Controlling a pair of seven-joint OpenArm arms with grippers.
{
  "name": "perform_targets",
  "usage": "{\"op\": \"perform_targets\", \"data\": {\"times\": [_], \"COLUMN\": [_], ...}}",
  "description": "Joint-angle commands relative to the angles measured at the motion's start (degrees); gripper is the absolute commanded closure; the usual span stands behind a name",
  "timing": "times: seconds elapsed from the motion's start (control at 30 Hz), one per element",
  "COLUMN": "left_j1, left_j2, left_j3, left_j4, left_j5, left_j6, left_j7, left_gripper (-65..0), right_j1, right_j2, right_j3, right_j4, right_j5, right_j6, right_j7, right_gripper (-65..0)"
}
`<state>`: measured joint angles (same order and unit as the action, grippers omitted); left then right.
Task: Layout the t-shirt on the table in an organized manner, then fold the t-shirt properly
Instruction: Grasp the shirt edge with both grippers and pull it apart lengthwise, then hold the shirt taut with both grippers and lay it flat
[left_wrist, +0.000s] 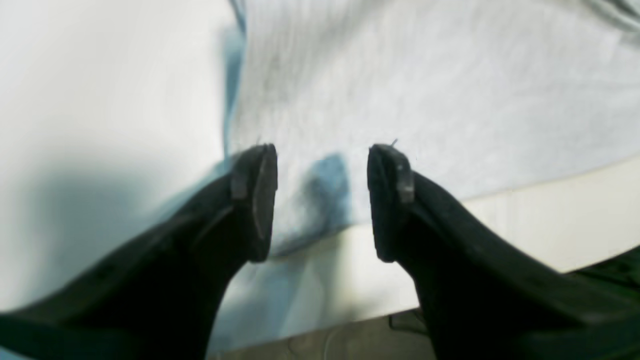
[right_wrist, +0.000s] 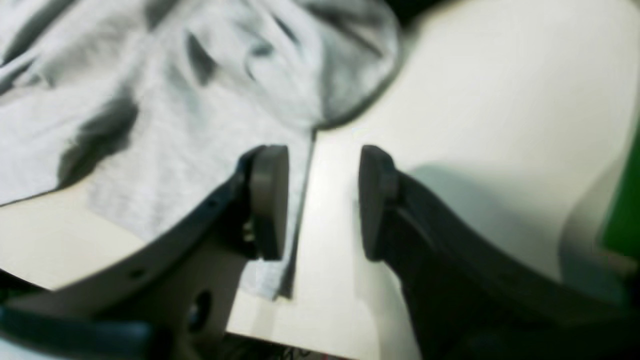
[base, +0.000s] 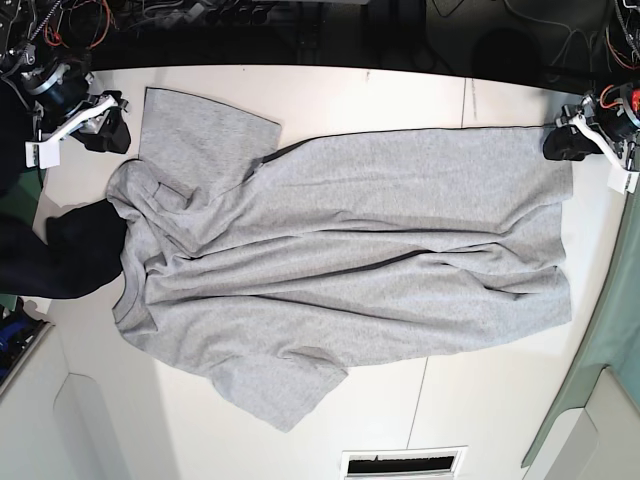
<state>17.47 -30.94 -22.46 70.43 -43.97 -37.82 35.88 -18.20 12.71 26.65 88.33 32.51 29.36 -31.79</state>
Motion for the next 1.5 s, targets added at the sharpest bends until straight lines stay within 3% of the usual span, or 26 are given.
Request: {"op": "perform_targets", "data": {"times": [0.0,0.3,0.5,0.83,1.0,1.13,1.37,1.43,1.47], "left_j1": [-0.1,-0.5,-0.5,-0.2,0.0,0.0,0.0,0.0,0.0], "left_j2": [-1.4,-1.5,-1.5,0.5,0.9,0.9,0.9,0.9,0.9], "left_j3": [-0.5,-1.4,-8.1,-10.1,-4.8,-1.0,0.8,0.8,0.8], "left_j4": [0.7,0.8,0.8,0.7,0.7,0.7,0.7,0.7,0.7], "left_j5": [-0.9,0.1,0.1,0.1,2.6,3.6,6.0,6.8,6.9], "left_j6": [-0.1,1.6,1.6,2.5,2.6,5.5,5.1,5.0,5.0], "left_j7": [-1.4,-1.0,-1.0,2.1,2.5,2.1,1.6,1.6,1.6], "left_gripper": [-32.0,-32.0,-32.0,-32.1,-32.1,-32.1,-31.2,-26.7,-21.4], "right_j1": [0.5,0.4,0.4,0.4,0.5,0.5,0.5,0.5,0.5], "right_j2": [0.7,0.6,0.6,0.6,0.5,0.3,-3.3,-4.2,-4.4], "right_j3": [0.2,-1.2,-1.2,-2.8,-7.2,-10.2,-10.8,-10.8,-10.8], "right_j4": [0.5,-2.5,-2.5,-2.6,-3.1,-3.5,-3.5,-3.5,-3.5], "right_j5": [0.9,0.9,1.0,-0.6,-0.6,-0.6,-0.6,-0.6,-0.6], "right_j6": [0.5,0.7,0.7,0.7,0.4,0.4,0.4,0.4,0.4], "right_j7": [0.9,0.9,0.9,0.9,2.1,2.4,2.4,2.4,2.4], "right_gripper": [-23.6,-23.7,-34.4,-34.4,-34.4,-34.3,-34.1,-29.1,-23.7]}}
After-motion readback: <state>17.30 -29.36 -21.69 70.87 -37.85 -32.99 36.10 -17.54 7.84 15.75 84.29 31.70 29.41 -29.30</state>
